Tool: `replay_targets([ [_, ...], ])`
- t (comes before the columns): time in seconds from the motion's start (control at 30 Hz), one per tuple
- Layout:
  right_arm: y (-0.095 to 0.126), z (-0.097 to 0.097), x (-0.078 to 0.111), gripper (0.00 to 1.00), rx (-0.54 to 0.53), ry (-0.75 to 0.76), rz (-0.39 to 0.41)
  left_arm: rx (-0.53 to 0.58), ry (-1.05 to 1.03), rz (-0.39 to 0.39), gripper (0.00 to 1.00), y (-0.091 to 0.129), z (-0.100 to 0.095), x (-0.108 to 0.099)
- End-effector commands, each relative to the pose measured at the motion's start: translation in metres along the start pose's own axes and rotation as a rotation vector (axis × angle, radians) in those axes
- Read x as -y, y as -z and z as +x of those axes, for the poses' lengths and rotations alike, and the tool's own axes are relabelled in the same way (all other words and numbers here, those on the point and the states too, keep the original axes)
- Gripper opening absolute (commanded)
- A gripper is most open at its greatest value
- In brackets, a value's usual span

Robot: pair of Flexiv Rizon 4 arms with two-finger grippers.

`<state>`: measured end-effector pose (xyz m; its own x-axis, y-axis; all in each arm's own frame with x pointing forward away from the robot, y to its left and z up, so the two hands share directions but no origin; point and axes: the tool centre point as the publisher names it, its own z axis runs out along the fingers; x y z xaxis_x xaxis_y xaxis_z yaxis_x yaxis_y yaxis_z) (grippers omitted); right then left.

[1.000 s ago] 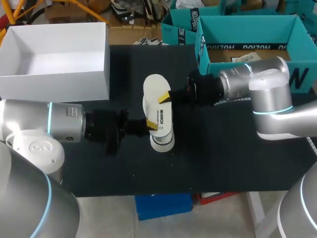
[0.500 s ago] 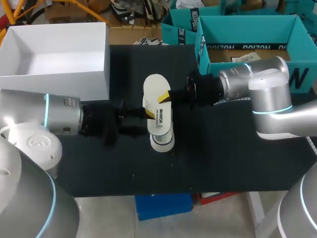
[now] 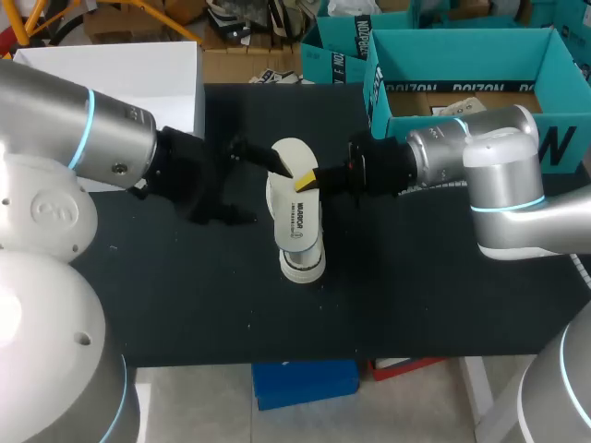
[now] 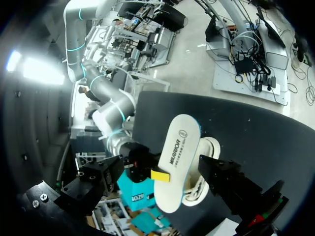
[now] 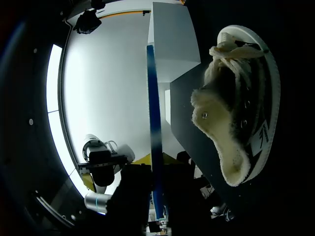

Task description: Take the shoe out of the shoebox, open the shoe tongue, remove and reinsert the insole, then place the shoe into the shoebox

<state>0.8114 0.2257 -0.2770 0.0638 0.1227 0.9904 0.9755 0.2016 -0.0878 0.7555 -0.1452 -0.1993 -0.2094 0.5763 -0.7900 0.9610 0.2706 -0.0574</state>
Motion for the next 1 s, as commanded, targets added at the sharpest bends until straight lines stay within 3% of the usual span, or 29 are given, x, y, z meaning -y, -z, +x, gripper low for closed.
replay_targets([
  [0.03,-0.001,-0.001,-0.001,0.00,0.000,0.000,0.000,-0.517,-0.010,-0.028,1.00,-0.001,-0.014,-0.002],
  [0.2,-0.001,-0.001,-0.001,0.00,0.000,0.000,0.000,-0.702,-0.026,-0.066,1.00,-0.005,-0.021,0.004],
  [0.37,-0.001,-0.001,-0.001,0.00,0.000,0.000,0.000,-0.782,-0.031,-0.106,1.00,-0.007,-0.028,0.010],
  [0.57,-0.001,-0.001,-0.001,0.00,0.000,0.000,0.000,-0.799,-0.029,-0.127,1.00,-0.008,-0.033,0.012],
  [1.0,-0.001,-0.001,-0.001,0.00,0.000,0.000,0.000,-0.776,-0.070,-0.056,1.00,-0.011,-0.029,0.005],
])
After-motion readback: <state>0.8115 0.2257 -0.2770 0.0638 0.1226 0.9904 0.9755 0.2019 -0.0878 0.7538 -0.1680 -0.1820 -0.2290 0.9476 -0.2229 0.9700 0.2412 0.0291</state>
